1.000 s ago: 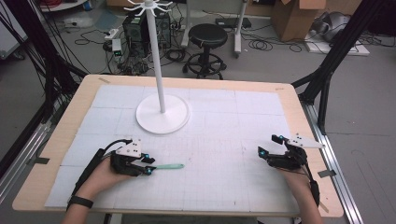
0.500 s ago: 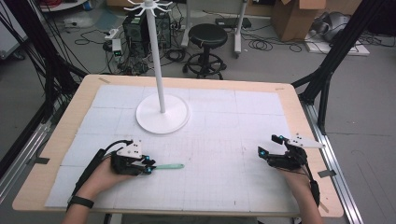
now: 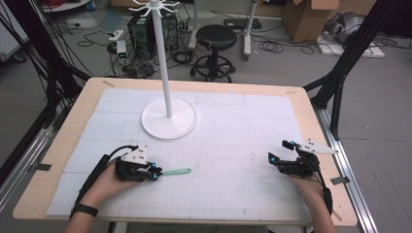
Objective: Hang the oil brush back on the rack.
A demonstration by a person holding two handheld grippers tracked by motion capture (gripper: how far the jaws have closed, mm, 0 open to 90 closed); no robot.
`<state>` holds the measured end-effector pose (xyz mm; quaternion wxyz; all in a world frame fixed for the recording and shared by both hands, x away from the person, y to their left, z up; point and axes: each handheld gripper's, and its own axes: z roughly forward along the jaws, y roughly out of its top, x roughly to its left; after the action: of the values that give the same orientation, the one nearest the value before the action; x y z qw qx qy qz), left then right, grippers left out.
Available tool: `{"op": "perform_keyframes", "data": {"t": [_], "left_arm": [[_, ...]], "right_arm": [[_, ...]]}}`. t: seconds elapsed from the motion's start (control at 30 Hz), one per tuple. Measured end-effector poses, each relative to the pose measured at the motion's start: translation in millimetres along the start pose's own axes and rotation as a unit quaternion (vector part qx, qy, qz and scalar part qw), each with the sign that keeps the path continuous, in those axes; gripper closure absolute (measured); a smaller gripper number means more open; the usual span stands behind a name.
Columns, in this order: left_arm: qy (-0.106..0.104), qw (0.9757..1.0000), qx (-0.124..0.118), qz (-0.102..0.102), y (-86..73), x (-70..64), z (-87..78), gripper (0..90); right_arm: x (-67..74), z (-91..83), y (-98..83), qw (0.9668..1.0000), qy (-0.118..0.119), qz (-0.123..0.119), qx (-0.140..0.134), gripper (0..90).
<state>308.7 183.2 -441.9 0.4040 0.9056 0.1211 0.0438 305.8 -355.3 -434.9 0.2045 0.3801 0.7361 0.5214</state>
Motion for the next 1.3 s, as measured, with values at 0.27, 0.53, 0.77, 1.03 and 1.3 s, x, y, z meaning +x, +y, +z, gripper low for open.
{"op": "perform_keyframes", "data": {"t": [0.27, 0.53, 0.77, 1.03, 1.3], "left_arm": [[0.002, 1.0000, 0.003, 0.004, 0.7, -0.5, -0.4, 81.4], [0.006, 0.9999, -0.011, 0.002, 1.8, -0.2, -3.1, 81.4], [0.022, 0.9987, -0.044, -0.010, 4.5, 1.3, -13.7, 81.4], [0.080, 0.9910, -0.103, -0.028, 9.8, 4.8, -33.9, 81.4], [0.148, 0.9772, -0.149, -0.032, 24.6, 6.5, -59.8, 81.4]], "right_arm": [[-0.3, -0.1, 0.0, 1.0000, 0.002, 0.000, 0.001, 15.9], [-0.6, -0.5, 0.1, 1.0000, 0.001, 0.001, -0.001, 16.2], [-1.1, -0.7, 0.1, 1.0000, 0.001, 0.003, 0.000, 16.2], [-3.5, -1.8, 0.3, 0.9999, 0.001, 0.010, -0.003, 16.2], [-3.8, -3.2, 1.1, 0.9999, -0.001, 0.011, -0.003, 16.2]]}}
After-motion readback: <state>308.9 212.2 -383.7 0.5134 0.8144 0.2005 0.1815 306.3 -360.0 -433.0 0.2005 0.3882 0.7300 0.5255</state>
